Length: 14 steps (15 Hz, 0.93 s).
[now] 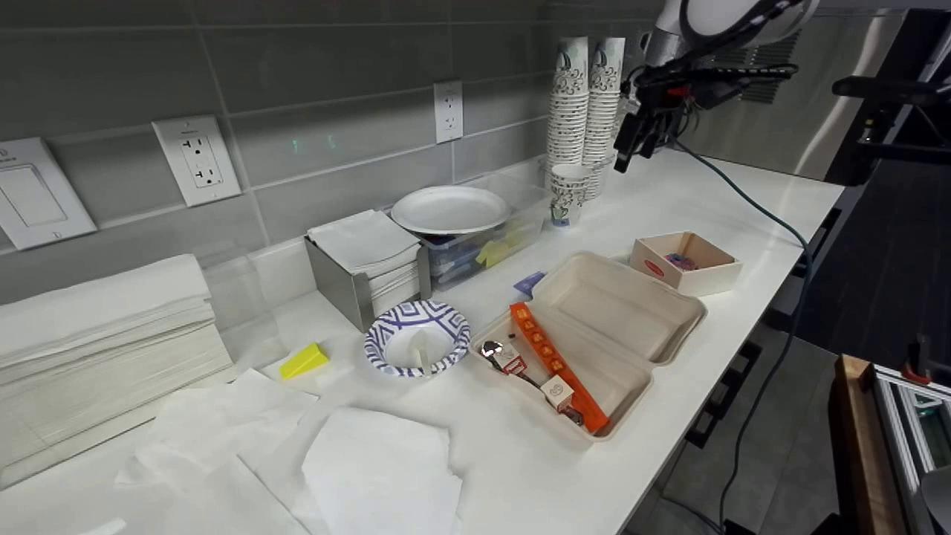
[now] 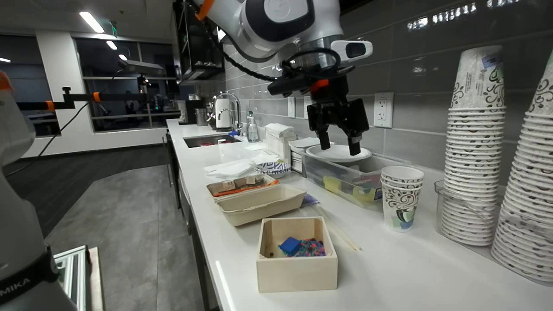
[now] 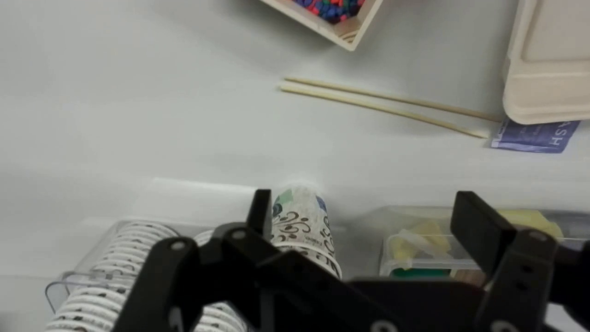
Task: Place the small white container in the three stacked cups
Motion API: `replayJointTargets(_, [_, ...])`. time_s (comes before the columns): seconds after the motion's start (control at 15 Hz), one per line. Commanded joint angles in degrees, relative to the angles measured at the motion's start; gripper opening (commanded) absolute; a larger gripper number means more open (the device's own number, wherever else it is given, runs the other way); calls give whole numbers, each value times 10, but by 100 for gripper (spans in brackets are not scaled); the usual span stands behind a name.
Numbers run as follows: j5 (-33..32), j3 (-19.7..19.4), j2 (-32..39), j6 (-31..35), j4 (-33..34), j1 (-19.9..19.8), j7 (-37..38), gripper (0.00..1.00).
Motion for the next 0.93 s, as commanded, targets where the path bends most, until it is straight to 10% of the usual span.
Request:
replayJointTargets(0.0, [5,-6,-100,119,-132,0,-51,100])
replayJointTargets(0.53, [-44,18,-239,-242,-117,-13,35,100])
replayJointTargets(0.87, [-35,3,-231,-191,-123,-4,16,100])
